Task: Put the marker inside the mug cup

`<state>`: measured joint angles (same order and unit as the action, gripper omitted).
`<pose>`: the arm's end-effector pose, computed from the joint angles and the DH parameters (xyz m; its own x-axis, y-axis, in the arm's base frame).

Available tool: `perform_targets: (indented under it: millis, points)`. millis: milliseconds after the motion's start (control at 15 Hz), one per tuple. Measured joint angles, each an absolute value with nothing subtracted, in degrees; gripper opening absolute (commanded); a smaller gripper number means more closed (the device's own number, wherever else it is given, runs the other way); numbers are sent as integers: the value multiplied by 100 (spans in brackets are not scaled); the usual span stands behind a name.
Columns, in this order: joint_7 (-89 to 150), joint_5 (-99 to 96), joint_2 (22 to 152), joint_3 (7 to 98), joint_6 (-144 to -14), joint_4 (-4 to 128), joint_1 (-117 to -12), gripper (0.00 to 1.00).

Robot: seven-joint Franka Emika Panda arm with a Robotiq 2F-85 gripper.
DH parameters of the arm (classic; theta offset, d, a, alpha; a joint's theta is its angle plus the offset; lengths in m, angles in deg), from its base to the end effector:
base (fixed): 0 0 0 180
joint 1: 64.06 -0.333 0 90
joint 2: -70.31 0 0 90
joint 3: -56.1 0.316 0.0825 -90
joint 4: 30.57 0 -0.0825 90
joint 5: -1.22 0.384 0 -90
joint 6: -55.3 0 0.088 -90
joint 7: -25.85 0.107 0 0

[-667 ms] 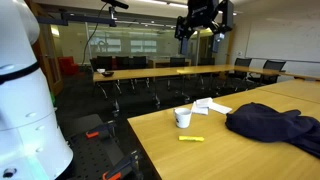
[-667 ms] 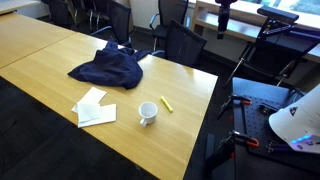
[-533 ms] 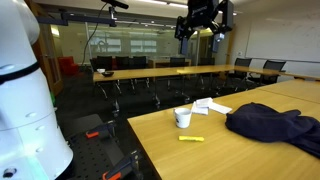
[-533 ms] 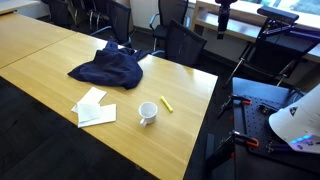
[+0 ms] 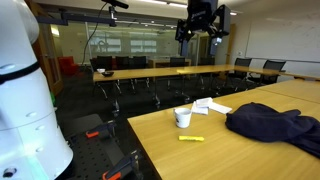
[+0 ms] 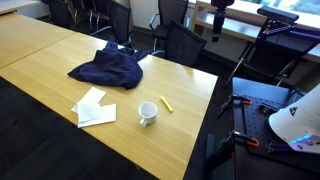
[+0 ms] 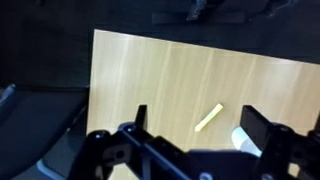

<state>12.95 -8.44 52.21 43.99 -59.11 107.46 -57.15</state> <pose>0.4053 -0.1520 0.4210 0.9928 -0.0189 -0.1184 -0.0124 -0.9984 0.0553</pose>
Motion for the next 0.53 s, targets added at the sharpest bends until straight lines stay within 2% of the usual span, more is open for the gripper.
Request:
perform_targets:
  millis: [533]
  points:
    - [2878, 1238, 7481, 5067, -8679, 10688, -6210, 100]
